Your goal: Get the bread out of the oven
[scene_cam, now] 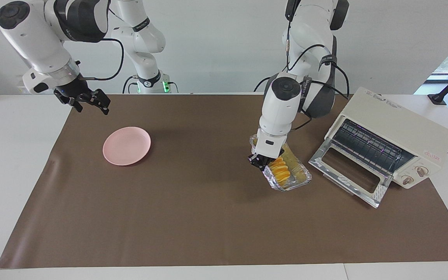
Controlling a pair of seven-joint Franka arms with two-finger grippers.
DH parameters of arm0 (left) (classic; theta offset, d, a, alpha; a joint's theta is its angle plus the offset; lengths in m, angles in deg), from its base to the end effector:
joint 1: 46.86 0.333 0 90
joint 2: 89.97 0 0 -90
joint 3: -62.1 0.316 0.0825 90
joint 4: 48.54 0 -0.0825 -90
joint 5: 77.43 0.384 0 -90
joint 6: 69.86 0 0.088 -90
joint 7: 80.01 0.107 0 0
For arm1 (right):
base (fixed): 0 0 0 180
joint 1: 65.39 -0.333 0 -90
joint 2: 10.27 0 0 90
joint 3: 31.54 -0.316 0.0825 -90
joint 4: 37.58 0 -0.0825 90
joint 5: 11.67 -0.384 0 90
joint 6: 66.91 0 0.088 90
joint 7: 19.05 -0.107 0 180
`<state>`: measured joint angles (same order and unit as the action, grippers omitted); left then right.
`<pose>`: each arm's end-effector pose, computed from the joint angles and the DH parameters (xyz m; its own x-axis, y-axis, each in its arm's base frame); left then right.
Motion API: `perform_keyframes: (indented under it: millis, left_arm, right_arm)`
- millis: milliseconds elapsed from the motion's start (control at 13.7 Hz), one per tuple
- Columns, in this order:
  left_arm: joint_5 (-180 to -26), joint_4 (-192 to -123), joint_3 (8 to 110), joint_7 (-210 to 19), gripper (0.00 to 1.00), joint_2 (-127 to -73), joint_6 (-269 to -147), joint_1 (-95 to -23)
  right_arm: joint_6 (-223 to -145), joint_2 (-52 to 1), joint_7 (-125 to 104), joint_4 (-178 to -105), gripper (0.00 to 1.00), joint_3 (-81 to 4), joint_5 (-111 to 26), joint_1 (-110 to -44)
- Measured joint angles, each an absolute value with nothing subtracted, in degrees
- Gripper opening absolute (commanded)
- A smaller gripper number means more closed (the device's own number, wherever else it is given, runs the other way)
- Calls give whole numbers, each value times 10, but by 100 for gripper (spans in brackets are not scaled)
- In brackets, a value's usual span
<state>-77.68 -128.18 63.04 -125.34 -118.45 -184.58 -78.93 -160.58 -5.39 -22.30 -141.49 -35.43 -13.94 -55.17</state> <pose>0.6095 -0.3710 0.4343 0.9655 0.2469 0.0835 0.2405 -0.9674 0.0792 0.5226 -0.0527 0.5613 0.9810 -0.1692 -0.0954 -0.1725 -0.9846 -0.0280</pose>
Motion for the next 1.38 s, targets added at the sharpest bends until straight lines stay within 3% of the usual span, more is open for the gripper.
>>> perform_keyframes:
  millis: [291, 509, 873, 1383]
  left_arm:
    - [-769, -1248, 573, -1245, 0, -1233, -1846, -800]
    - [-738, -1242, 561, -1244, 0, -1262, -1848, -851]
    - [-703, -1241, 565, -1260, 0, -1273, -1848, -927]
    - [-655, -1243, 567, -1344, 0, -1306, -1873, -947]
  right_arm:
    - [-1619, -51, -223, -1427, 100, -354, -139, -547]
    - [-1635, -43, -223, -1442, 100, -353, -139, -542]
    - [-1652, -38, -234, -1455, 100, -353, -139, -542]
    - [-1674, -33, -235, -1465, 100, -354, -139, -542]
